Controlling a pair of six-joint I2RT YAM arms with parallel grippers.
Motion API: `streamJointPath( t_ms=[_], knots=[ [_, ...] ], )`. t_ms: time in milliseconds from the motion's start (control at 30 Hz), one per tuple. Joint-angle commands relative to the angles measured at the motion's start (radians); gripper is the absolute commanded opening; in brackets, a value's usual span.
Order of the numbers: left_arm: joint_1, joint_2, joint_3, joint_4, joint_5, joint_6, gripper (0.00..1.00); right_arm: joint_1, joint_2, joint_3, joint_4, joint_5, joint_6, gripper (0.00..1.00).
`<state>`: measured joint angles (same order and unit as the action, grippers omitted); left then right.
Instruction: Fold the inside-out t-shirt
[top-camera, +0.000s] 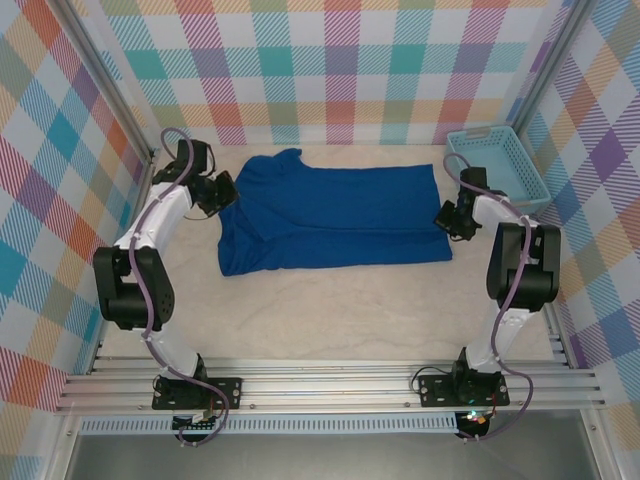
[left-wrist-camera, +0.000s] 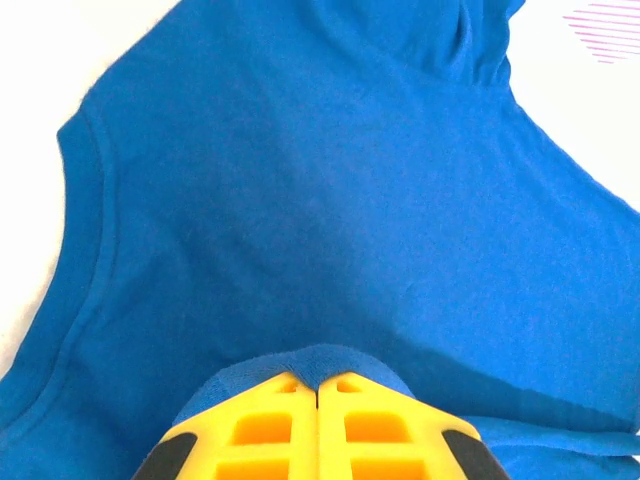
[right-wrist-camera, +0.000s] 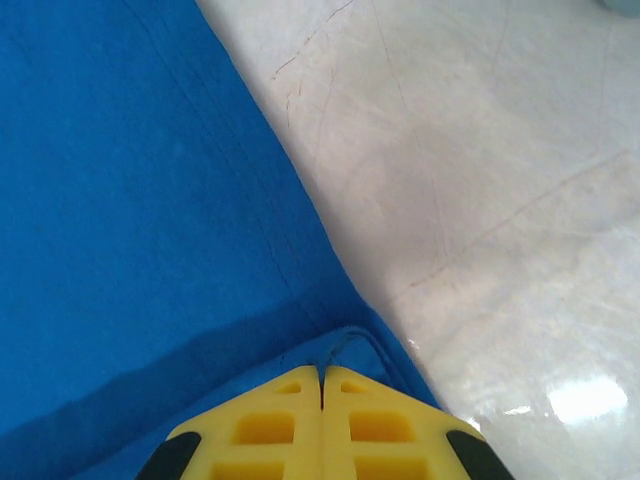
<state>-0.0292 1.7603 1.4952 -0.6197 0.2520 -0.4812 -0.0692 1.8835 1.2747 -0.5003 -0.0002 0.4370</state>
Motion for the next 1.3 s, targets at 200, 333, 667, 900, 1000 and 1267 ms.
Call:
streamJointPath(
  t_ms=[200,333,667,900,1000,1267],
  knots=[
    [0.008,0.123,0.086,0.015,-0.005,-0.003,0.0,0.024,0.067,0.105,-0.016,-0.003,-0.055,0.27],
    [0.005,0.178,0.132,0.017,0.009,-0.009,0.0,0.026,0.035,0.117,-0.013,-0.028,-0.064,0.39],
    [0.003,0.379,0.327,-0.007,-0.007,-0.016,0.0,0.04,-0.069,0.07,-0.025,-0.059,-0.088,0.43],
    [-0.001,0.488,0.504,-0.083,-0.025,0.013,0.42,0.092,-0.195,0.025,-0.046,-0.071,-0.105,0.45],
    [-0.003,0.404,0.406,-0.04,-0.069,0.018,0.52,0.133,-0.264,-0.018,-0.057,-0.08,-0.107,0.46],
    [-0.111,0.098,-0.144,0.225,0.023,-0.053,0.61,0.191,-0.378,-0.106,-0.068,-0.128,-0.098,0.47]
  ],
)
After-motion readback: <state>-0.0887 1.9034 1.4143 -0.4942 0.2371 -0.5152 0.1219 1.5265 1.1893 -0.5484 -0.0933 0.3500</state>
